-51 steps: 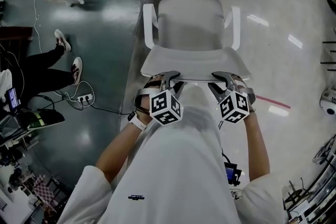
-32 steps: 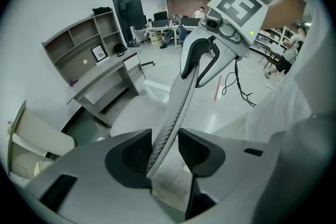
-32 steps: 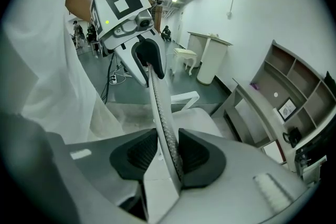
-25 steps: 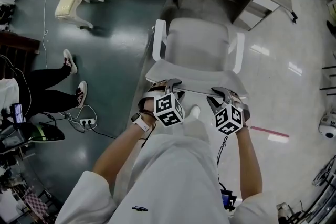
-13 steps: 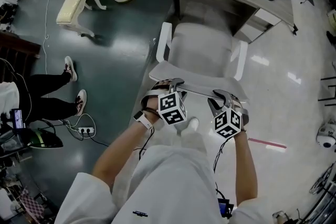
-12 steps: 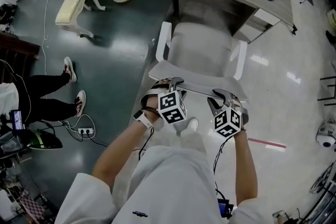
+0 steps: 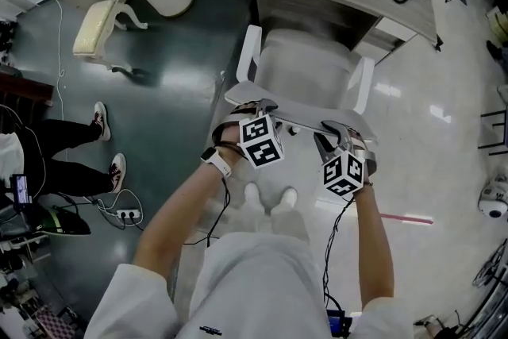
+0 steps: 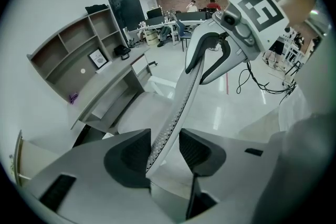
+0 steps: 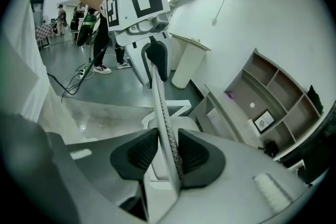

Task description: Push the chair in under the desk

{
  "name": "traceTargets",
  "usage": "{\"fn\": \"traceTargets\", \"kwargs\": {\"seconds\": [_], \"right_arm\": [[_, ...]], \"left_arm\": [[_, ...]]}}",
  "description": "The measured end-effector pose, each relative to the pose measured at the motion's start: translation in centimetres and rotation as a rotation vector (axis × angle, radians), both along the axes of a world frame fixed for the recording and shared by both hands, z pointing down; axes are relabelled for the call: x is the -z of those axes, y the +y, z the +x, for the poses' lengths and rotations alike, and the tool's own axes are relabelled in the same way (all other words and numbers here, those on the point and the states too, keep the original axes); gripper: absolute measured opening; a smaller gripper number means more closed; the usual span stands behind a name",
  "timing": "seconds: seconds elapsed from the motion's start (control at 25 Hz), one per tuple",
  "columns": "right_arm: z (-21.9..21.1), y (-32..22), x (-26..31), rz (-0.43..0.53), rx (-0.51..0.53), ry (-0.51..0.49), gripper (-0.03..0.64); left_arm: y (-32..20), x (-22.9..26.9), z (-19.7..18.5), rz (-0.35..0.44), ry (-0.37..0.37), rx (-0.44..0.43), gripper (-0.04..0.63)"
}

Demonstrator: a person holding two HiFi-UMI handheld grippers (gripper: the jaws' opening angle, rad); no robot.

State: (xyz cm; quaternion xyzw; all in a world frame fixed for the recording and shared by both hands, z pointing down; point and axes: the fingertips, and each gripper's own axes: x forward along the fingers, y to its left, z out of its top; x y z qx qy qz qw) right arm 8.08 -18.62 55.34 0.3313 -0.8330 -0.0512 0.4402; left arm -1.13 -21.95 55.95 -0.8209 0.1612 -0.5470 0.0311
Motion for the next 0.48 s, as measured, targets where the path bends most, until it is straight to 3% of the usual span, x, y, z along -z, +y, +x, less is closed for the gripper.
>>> {"fn": "traceTargets", "kwargs": {"seconds": [0.48], "right_arm": [[4.7,-9.7,0.4,0.039,0.022,0.01,0.132]], "left_arm": [[-9.3,0.6,4.8,0.012,0.013,-0.006,0.169]]}}
